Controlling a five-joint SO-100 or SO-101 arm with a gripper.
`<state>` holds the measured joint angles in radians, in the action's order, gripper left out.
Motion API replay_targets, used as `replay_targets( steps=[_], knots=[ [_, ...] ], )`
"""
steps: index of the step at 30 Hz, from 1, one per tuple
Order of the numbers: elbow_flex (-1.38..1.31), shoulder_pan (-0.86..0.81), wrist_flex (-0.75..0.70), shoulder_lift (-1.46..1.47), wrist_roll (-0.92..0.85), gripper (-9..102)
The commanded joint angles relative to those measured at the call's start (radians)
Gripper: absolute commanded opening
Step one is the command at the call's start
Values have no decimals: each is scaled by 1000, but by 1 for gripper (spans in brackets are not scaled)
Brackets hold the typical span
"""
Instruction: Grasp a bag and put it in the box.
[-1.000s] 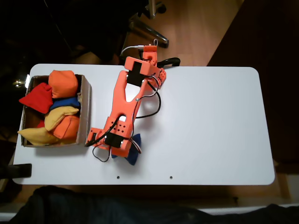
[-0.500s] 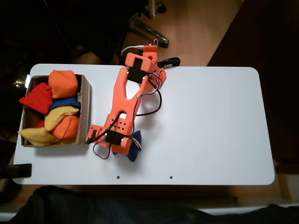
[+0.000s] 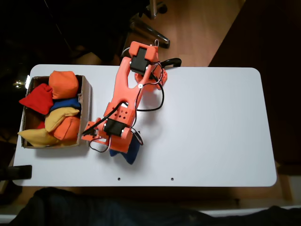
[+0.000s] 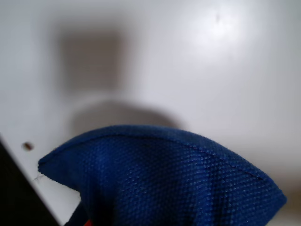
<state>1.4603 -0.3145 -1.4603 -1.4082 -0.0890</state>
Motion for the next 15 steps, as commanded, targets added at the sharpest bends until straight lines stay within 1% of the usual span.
replay_targets(
  steps=[1,15],
  knots=[
    [-3,-12,6,-118,6,0],
    [23,-46,14,-313,-23,0]
  ],
)
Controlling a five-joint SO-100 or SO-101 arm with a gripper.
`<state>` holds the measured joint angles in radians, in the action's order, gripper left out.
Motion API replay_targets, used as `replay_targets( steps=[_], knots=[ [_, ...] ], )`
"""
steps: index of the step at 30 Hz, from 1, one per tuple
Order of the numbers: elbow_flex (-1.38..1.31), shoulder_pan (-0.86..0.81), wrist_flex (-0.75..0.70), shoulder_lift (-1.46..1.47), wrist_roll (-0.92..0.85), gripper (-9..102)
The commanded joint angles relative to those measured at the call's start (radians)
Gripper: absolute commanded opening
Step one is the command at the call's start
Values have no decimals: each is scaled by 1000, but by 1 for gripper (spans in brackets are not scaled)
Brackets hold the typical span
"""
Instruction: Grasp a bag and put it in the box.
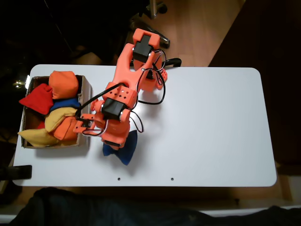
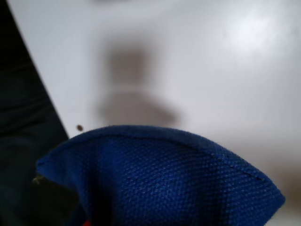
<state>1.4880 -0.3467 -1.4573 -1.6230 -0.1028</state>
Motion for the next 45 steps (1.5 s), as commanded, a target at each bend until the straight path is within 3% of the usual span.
replay_targets(
  steps=[1,25,45],
  knots=[
    [-5,-18,12,-109,-12,0],
    [-18,-172,86,-318,-25,0],
    [-37,-348,230,-362,-37,0]
  ],
)
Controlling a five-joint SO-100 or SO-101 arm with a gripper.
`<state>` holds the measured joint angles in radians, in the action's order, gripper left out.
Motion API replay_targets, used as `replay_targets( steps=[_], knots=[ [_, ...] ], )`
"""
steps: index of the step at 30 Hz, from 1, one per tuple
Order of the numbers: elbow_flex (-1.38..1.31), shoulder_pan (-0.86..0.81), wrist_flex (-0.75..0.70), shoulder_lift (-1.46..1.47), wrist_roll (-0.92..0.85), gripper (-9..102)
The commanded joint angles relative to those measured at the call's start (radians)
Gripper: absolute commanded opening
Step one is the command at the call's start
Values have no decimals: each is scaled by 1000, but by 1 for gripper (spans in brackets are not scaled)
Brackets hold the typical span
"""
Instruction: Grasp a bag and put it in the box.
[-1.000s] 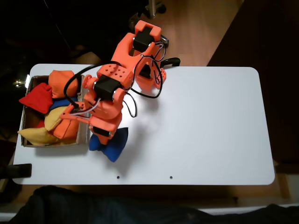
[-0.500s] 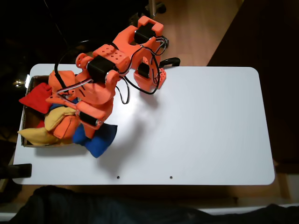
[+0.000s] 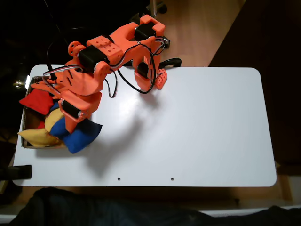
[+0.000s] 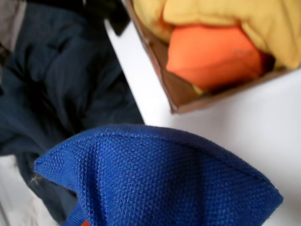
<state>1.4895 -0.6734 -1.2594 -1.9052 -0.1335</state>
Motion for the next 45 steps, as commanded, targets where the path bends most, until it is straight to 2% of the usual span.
replay_targets(
  steps=[1,15,45],
  knots=[
    [-38,-29,38,-80,-8,0],
    [-48,-143,146,-40,-11,0],
    [-285,-350,149,186,-17,0]
  ],
)
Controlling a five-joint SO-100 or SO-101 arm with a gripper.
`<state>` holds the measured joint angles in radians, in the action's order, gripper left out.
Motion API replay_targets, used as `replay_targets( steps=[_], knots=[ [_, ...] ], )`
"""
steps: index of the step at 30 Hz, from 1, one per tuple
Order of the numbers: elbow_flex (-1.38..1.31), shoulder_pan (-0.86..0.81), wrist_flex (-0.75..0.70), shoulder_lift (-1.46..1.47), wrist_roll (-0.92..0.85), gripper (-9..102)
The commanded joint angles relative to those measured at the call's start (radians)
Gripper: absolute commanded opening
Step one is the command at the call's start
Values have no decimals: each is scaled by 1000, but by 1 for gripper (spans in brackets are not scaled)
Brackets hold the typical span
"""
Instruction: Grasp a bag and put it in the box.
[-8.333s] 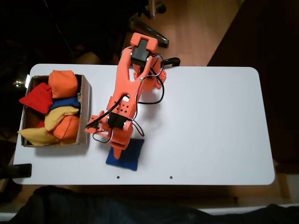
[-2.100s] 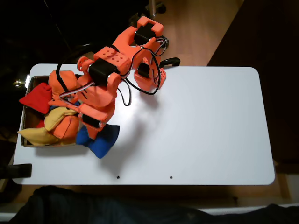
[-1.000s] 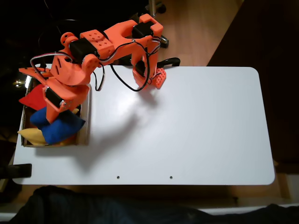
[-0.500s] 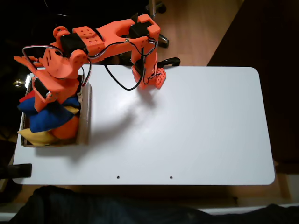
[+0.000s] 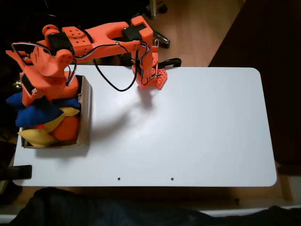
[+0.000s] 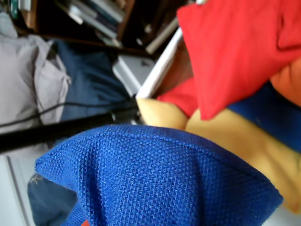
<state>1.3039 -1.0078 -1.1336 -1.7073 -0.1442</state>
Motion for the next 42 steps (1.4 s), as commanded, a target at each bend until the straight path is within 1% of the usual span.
replay_targets(
  steps=[1,22,42],
  knots=[
    [-110,-17,23,-3,-6,0],
    [-258,-60,31,201,-18,0],
    [-247,-67,23,265,-40,2]
  ],
)
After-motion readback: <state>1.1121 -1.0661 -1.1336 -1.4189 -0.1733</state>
